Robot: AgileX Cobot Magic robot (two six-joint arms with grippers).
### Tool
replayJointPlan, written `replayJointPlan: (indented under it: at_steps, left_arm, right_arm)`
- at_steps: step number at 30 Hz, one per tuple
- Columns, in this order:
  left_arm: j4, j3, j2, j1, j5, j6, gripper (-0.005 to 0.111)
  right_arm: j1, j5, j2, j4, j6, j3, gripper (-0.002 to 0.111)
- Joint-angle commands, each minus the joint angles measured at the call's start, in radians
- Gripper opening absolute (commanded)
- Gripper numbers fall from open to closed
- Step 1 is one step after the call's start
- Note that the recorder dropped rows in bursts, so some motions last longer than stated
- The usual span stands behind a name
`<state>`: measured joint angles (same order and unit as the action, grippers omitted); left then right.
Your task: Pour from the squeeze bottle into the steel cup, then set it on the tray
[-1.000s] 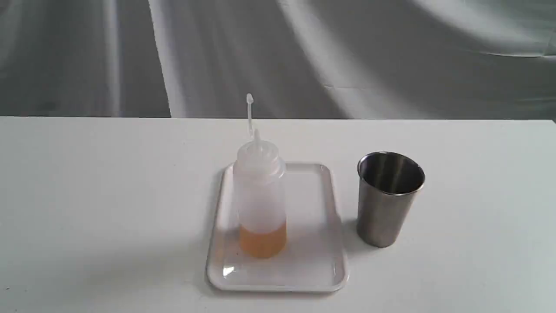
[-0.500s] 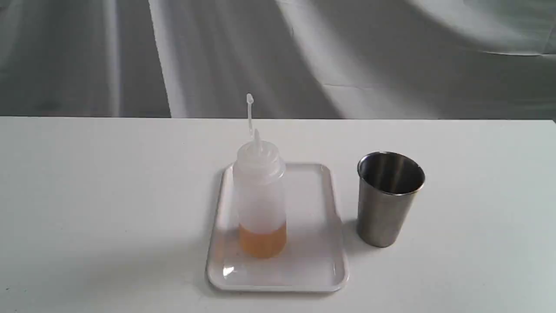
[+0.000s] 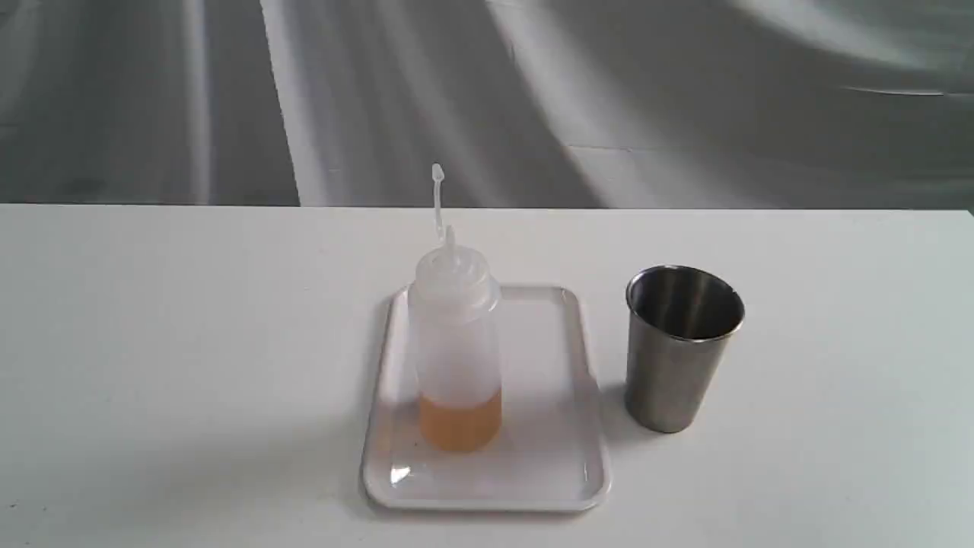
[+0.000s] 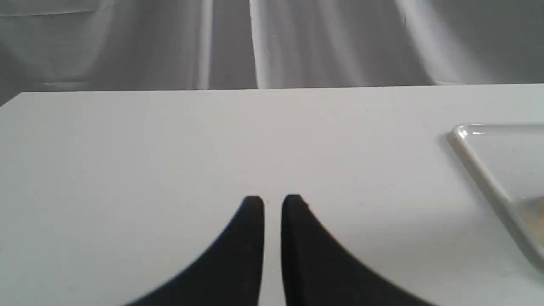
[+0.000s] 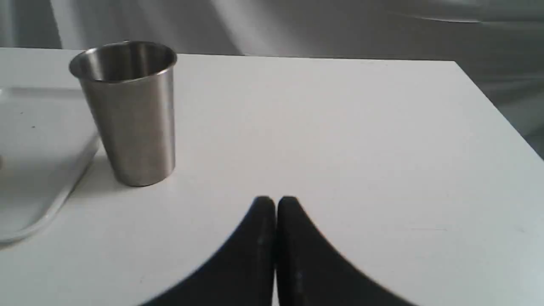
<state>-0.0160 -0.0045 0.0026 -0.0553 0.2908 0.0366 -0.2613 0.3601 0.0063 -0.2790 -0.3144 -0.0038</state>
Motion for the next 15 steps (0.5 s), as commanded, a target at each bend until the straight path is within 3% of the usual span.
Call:
replayJointPlan:
  at_steps: [1, 8, 15]
  left_arm:
    - [-0.001, 0.004, -0.003, 0.008, -0.007, -0.004, 0.008]
    - [-0.001, 0.004, -0.003, 0.008, -0.007, -0.004, 0.008]
    - [-0.001, 0.004, -0.003, 0.008, -0.007, -0.001, 0.008]
  right_arm:
    - [-0.007, -0.018, -0.006, 0.116, 0.125, 0.004, 0.0]
    - [-0.007, -0.029, -0.006, 0.234, 0.241, 0.004, 0.0]
    - [-0.007, -0.033, -0.006, 0.234, 0.243, 0.004, 0.0]
